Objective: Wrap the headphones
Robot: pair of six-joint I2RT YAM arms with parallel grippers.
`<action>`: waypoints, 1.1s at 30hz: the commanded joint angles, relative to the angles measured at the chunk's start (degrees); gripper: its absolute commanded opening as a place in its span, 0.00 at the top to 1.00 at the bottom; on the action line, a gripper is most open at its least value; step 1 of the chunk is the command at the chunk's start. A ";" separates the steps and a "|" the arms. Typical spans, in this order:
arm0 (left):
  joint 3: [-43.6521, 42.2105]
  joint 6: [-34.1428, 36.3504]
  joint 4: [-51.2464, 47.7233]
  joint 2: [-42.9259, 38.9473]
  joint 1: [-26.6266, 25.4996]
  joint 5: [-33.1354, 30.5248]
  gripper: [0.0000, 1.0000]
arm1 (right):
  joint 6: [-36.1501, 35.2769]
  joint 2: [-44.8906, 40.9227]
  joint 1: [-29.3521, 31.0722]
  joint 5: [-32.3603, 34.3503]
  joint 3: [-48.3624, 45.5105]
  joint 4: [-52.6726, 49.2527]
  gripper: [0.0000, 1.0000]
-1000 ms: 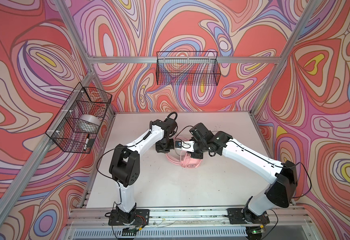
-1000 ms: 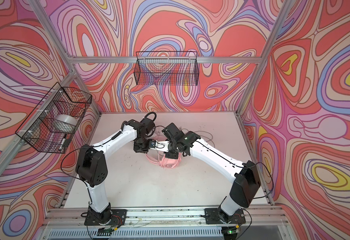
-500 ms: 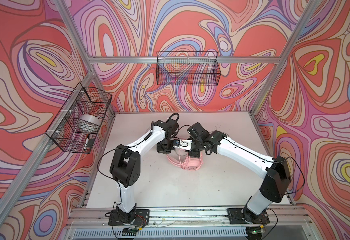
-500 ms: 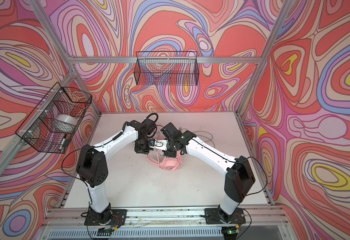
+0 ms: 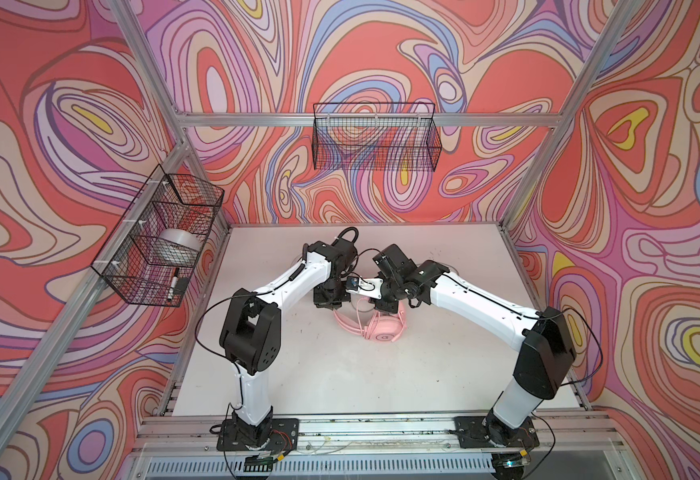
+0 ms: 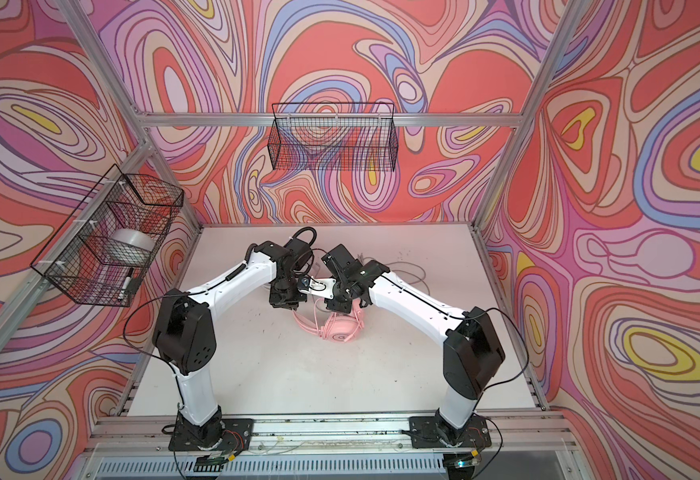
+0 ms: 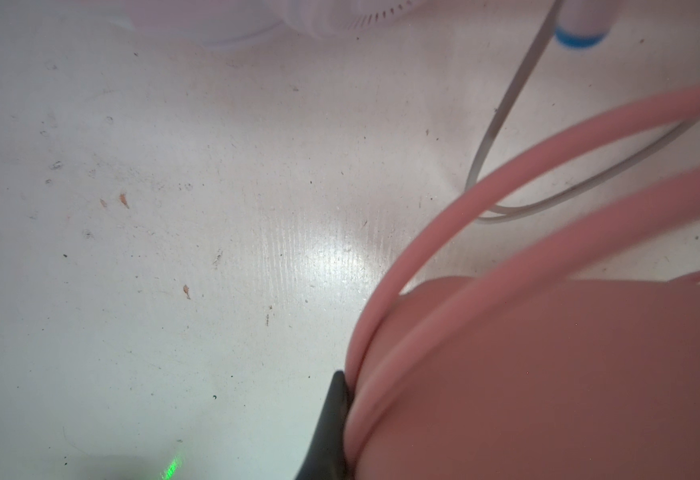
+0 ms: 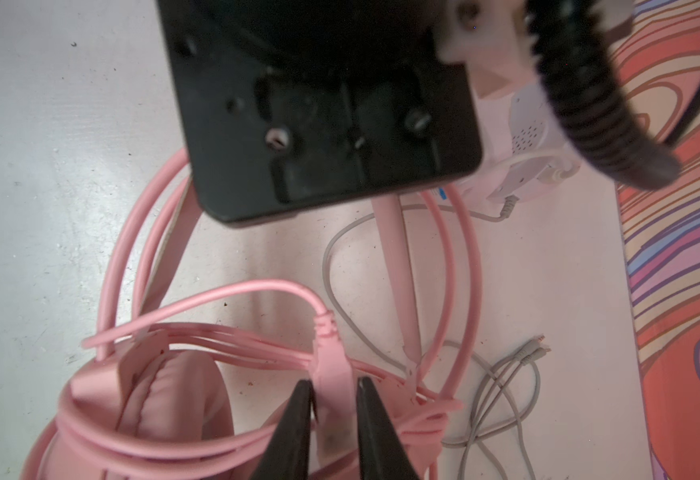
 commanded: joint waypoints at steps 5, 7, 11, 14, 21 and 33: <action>0.09 -0.16 -1.47 0.31 -0.49 3.26 1.00 | 1.68 -0.14 -1.15 -1.35 -1.43 2.94 0.69; 0.19 -0.38 -1.43 0.41 -0.50 3.34 1.00 | 1.85 -0.23 -1.43 -2.00 -1.52 3.03 0.68; 0.44 -0.54 -1.43 0.75 -0.48 3.54 1.00 | 2.34 -0.85 -1.96 -2.66 -2.00 3.74 0.66; 0.51 -0.66 -1.43 0.96 -0.52 3.73 1.00 | 2.65 -1.44 -2.27 -3.24 -2.29 4.01 0.65; 0.54 -0.95 -1.41 0.79 -0.48 3.43 1.00 | 5.46 -4.76 -3.26 -4.88 -4.09 7.02 0.60; -2.57 -2.91 1.02 -4.25 0.94 1.14 1.00 | 20.92 -18.78 -7.28 -2.74 -13.81 18.93 0.42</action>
